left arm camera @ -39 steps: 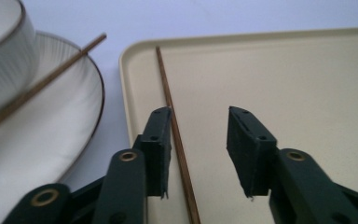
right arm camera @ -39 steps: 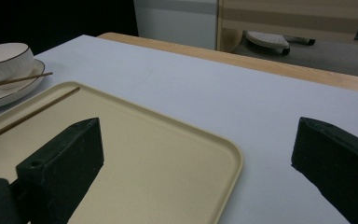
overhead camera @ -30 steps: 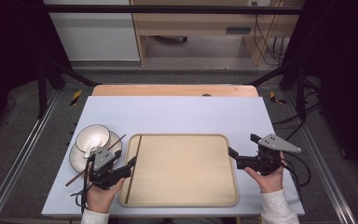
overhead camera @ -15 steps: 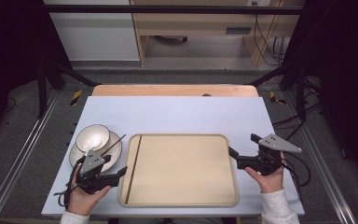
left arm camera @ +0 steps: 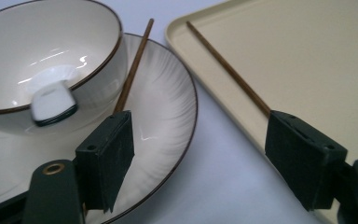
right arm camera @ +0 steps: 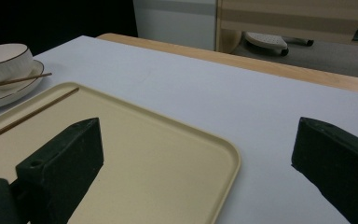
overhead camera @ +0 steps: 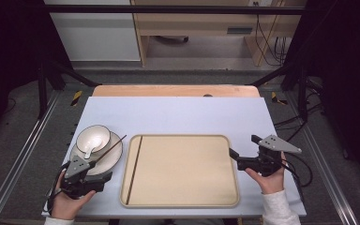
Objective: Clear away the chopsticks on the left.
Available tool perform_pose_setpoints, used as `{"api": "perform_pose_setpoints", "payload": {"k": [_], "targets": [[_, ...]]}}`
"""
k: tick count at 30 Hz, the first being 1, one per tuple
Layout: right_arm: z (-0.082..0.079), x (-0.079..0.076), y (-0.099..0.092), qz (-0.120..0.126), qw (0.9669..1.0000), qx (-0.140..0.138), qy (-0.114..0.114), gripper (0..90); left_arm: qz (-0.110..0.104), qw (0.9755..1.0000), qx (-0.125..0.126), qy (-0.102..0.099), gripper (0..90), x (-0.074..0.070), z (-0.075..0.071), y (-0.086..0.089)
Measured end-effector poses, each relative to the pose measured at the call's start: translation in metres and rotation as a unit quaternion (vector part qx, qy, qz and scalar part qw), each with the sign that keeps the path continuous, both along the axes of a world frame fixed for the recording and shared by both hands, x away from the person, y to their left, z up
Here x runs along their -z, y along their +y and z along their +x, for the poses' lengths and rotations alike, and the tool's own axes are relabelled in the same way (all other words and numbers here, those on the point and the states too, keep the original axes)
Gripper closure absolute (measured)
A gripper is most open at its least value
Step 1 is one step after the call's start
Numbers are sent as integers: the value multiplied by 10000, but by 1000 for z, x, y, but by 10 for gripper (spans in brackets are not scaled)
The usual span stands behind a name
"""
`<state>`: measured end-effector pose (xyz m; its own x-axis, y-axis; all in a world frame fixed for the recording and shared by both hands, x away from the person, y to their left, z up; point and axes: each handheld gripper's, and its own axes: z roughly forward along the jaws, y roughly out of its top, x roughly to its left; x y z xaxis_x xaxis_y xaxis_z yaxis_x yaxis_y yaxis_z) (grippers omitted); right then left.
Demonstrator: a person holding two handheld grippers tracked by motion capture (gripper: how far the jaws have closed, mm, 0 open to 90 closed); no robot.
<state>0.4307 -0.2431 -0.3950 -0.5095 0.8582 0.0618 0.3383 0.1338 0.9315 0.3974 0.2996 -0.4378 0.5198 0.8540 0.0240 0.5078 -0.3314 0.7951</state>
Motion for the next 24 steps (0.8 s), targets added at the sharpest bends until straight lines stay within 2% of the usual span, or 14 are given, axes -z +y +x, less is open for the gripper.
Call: {"api": "perform_pose_setpoints", "payload": {"k": [4, 7, 10, 15, 20, 24], "targets": [[0, 0, 0, 2, 10000, 8, 14, 26, 93, 9995, -276, 95, 250, 3, 4, 12], [0, 0, 0, 1, 10000, 15, 25, 26, 94, 9989, -454, 78, 274, 5, 7, 18], [1, 1, 0, -25, 10000, -1, 27, 26, 131, 9983, -555, 119, 303, 7, 14, 24], [2, 2, 2, -42, 10000, -9, 54, 26, 302, 9975, -596, 239, 387, 13, 27, 32], [2, 3, 2, -48, 10000, -15, 62, 26, 449, 9971, -504, 359, 493, 16, 32, 33], [2, 3, 2, -59, 10000, -11, 73, 26, 485, 9968, -448, 441, 597, 17, 34, 34]]}}
